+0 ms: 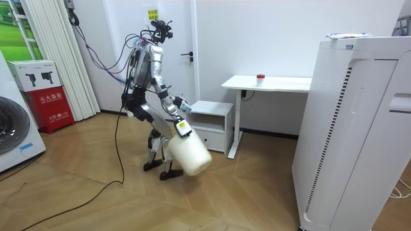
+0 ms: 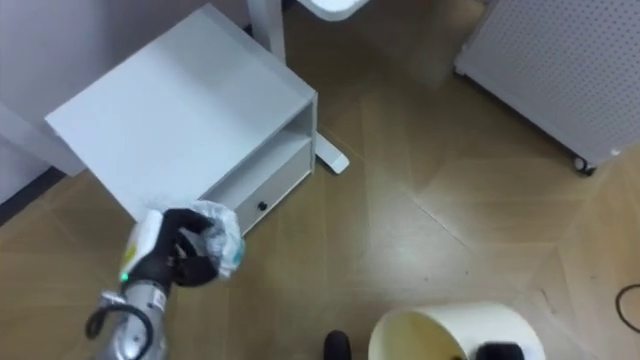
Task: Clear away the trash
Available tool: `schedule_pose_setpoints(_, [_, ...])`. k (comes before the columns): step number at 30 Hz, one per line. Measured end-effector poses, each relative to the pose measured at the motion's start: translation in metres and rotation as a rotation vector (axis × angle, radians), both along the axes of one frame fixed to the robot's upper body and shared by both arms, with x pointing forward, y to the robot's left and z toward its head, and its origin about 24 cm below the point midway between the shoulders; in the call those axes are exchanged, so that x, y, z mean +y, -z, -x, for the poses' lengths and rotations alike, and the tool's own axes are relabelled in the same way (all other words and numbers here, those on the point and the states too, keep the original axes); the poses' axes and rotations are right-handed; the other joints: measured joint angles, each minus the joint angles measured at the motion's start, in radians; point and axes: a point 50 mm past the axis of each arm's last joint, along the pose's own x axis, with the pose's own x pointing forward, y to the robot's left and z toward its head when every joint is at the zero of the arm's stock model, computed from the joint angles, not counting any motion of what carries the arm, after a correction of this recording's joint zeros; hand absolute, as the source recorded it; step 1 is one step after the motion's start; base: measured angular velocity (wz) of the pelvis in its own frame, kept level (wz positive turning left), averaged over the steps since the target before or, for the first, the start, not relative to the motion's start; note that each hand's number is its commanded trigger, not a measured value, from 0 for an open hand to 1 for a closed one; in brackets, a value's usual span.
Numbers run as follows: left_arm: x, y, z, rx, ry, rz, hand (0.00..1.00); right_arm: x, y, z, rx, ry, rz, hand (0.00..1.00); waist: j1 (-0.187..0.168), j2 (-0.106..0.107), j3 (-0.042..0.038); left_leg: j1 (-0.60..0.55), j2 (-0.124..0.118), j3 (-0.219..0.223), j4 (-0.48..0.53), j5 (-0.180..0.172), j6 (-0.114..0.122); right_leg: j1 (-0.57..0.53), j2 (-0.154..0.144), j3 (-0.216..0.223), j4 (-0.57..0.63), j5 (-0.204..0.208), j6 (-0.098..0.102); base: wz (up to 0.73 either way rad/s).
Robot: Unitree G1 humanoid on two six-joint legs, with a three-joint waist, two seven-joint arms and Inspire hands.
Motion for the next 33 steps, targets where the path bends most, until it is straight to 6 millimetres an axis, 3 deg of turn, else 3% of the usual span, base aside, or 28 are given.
schedule_pose_setpoints(2, [-0.006,0.012,0.011,0.059,0.042,0.013,1.00,0.010,-0.003,-0.007,-0.050,0.001,-0.049,1.00,0.004,-0.010,-0.0063,0.018,0.000,-0.003,-0.012,0.005,-0.002,0.020,-0.001,-0.006,-0.014,0.001,-0.001,0.06])
schedule_pose_setpoints(4, [-0.016,0.020,0.021,0.117,0.113,0.040,1.00,0.035,-0.001,-0.013,-0.084,-0.030,-0.152,1.00,0.020,-0.014,-0.0103,0.044,0.000,-0.014,-0.022,0.008,-0.006,0.058,0.002,-0.020,-0.041,0.004,-0.003,0.12])
schedule_pose_setpoints(7, [-0.032,0.022,0.029,0.149,0.195,0.108,1.00,0.061,-0.001,-0.018,-0.100,-0.082,-0.268,1.00,0.044,-0.017,-0.0129,0.069,-0.002,-0.014,-0.045,0.015,-0.003,0.083,-0.001,-0.023,-0.061,0.010,0.000,0.06])
schedule_pose_setpoints(14, [-0.058,0.026,0.040,0.216,0.322,0.201,1.00,0.075,-0.003,-0.022,-0.106,-0.191,-0.324,1.00,0.065,-0.023,-0.0161,0.083,-0.022,-0.008,-0.069,0.023,0.010,0.087,-0.020,-0.017,-0.059,0.011,0.012,0.01])
schedule_pose_setpoints(19, [-0.067,0.027,0.043,0.269,0.379,0.279,1.00,0.082,-0.001,-0.020,-0.094,-0.218,-0.345,1.00,0.072,-0.035,-0.0135,0.084,-0.022,-0.006,-0.068,0.023,0.010,0.087,-0.020,-0.015,-0.058,0.011,0.013,0.00])
schedule_pose_setpoints(25, [-0.071,0.029,0.047,0.287,0.454,0.227,1.00,0.081,-0.002,-0.021,-0.100,-0.222,-0.331,1.00,0.069,-0.048,-0.0144,0.082,-0.017,0.002,-0.066,0.023,0.010,0.087,-0.017,-0.021,-0.060,0.012,0.011,0.00])
schedule_pose_setpoints(26, [-0.071,0.029,0.047,0.287,0.459,0.220,0.93,0.081,-0.002,-0.021,-0.102,-0.220,-0.334,1.00,0.068,-0.048,-0.0144,0.082,-0.017,0.002,-0.066,0.023,0.010,0.087,-0.017,-0.021,-0.061,0.012,0.011,0.00])
schedule_pose_setpoints(27, [-0.072,0.029,0.048,0.283,0.471,0.206,0.58,0.080,-0.002,-0.021,-0.103,-0.221,-0.341,1.00,0.068,-0.048,-0.0144,0.082,-0.017,0.003,-0.066,0.023,0.010,0.086,-0.017,-0.020,-0.061,0.012,0.011,0.00])
schedule_pose_setpoints(28, [-0.073,0.028,0.048,0.278,0.482,0.197,0.00,0.081,-0.002,-0.021,-0.103,-0.224,-0.344,1.00,0.068,-0.048,-0.0144,0.082,-0.017,0.004,-0.067,0.023,0.010,0.085,-0.017,-0.020,-0.061,0.012,0.011,0.00])
schedule_pose_setpoints(33, [-0.073,0.027,0.048,0.276,0.501,0.182,0.00,0.082,-0.001,-0.019,-0.096,-0.238,-0.359,1.00,0.070,-0.048,-0.0144,0.083,-0.017,0.004,-0.071,0.023,0.010,0.083,-0.018,-0.022,-0.061,0.012,0.011,0.00])
